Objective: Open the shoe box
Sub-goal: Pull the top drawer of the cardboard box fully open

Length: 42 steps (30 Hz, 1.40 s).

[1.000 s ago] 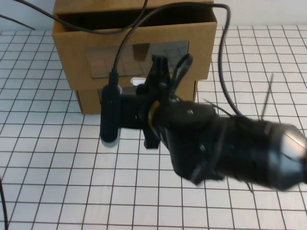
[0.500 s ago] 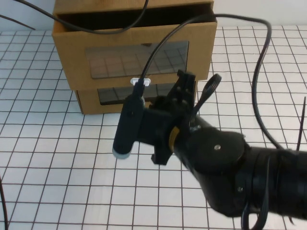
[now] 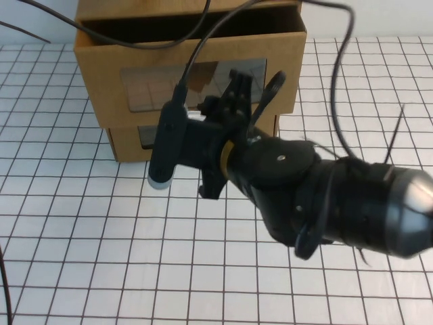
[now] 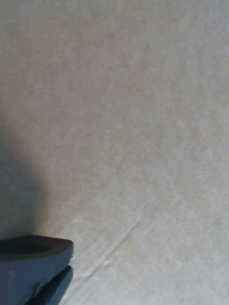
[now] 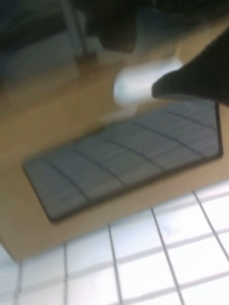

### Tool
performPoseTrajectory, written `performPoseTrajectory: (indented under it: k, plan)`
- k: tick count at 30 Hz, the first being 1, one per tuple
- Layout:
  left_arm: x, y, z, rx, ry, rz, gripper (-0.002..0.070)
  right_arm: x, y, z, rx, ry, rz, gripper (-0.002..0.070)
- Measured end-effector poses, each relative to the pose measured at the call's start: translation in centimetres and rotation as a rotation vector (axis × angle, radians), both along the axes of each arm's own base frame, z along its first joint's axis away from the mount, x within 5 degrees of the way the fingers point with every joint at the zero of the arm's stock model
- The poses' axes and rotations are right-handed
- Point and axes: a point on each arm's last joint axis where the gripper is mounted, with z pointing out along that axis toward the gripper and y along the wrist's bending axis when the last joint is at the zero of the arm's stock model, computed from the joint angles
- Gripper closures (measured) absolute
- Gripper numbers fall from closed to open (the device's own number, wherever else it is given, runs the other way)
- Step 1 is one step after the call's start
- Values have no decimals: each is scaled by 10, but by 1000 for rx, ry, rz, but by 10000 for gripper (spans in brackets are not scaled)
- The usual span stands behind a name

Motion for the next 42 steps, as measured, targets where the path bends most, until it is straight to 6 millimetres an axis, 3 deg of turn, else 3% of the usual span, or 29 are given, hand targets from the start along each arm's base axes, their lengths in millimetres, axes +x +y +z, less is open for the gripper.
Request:
performPoseTrajectory:
  k: [6, 15, 27, 37, 42]
  plan:
    - [0, 0, 0, 0, 0, 0, 677, 5, 8, -24, -76, 17, 19, 408]
    - [0, 0, 0, -2, 0, -1, 677, 7, 10, -23, -114, -30, 46, 408]
    - [0, 0, 0, -2, -1, 0, 677, 26, 21, -30, -106, -29, 4, 408]
    - [0, 0, 0, -2, -1, 0, 677, 35, 13, -31, -111, -28, -34, 411]
    - [0, 0, 0, -2, -1, 0, 677, 37, 12, -30, -108, -31, -40, 449]
